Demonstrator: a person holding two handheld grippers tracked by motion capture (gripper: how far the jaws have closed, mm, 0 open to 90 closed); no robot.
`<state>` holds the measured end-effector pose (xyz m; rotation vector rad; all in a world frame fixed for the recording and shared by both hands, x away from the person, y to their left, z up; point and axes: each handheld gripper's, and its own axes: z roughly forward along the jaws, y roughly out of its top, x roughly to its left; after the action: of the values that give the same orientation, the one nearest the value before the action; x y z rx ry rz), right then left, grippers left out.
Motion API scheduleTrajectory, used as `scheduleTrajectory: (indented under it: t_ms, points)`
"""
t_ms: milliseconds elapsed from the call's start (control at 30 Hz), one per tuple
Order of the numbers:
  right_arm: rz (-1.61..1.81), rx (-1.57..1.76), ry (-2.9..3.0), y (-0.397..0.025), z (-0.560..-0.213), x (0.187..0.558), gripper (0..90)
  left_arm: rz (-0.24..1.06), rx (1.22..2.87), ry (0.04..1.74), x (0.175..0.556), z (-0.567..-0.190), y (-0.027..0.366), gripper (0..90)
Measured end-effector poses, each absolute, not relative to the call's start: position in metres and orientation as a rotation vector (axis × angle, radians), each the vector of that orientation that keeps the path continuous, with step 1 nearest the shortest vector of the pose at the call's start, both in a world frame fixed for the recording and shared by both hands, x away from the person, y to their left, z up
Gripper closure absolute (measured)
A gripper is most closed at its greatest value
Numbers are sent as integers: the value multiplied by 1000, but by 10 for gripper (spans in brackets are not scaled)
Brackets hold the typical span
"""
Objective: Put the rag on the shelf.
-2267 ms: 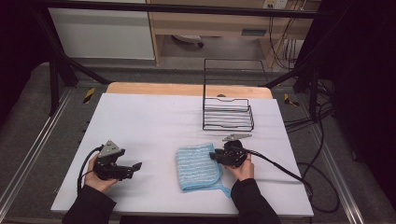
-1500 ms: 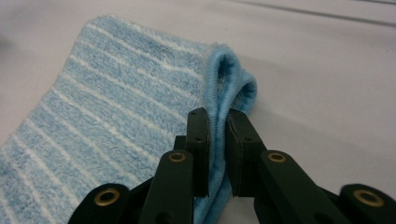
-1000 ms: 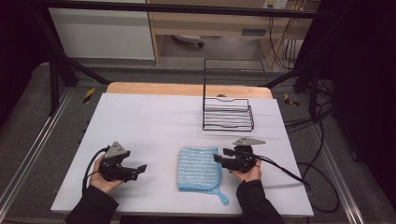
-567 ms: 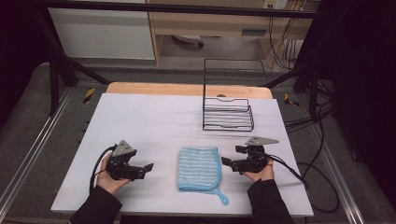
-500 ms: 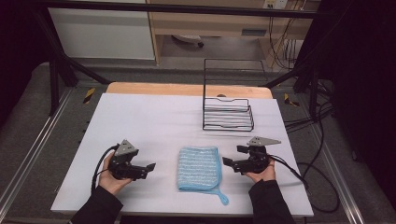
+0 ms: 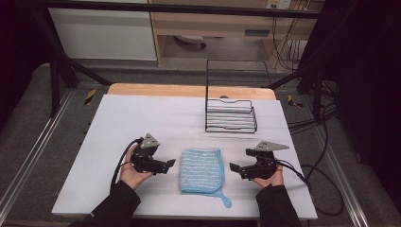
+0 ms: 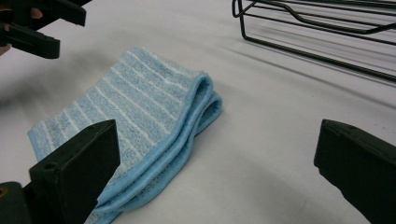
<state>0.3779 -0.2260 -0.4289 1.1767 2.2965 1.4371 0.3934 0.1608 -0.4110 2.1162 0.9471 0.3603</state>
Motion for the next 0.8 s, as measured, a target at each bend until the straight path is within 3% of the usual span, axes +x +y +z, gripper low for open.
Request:
scheduleTrajectory:
  t_ms: [333,500,800]
  points:
    - [1420,1172,2308,-226,-430,377,8,339,2114,988,422,-414,127,180]
    - [1410,1177,2311,-225,-431,377,9,302,2123,1055,434,-423,120,285]
    - [1382,1184,2319,-225,-432,379,12,180,2140,1074,440,-436,118,562]
